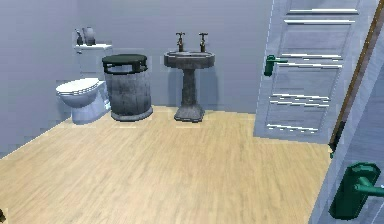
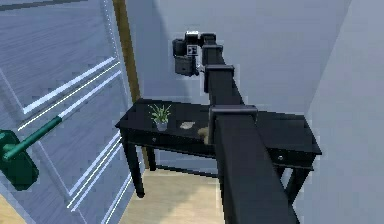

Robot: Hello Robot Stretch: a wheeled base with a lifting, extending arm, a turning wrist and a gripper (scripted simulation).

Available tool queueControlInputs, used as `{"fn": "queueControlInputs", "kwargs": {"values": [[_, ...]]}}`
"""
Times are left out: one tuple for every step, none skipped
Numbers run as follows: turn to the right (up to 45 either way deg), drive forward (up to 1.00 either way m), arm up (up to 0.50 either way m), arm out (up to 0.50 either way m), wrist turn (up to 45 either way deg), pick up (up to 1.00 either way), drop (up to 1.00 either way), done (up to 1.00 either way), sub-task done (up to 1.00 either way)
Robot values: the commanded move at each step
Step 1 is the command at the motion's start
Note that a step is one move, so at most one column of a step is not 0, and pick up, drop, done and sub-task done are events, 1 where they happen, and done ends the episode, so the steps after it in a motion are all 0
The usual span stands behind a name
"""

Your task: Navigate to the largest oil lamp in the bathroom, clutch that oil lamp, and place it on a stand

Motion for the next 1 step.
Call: {"fn": "queueControlInputs", "kwargs": {"values": [[0.0,0.0,0.0,-0.08,0.0,0.0,0.0,0.0,0.0]]}}
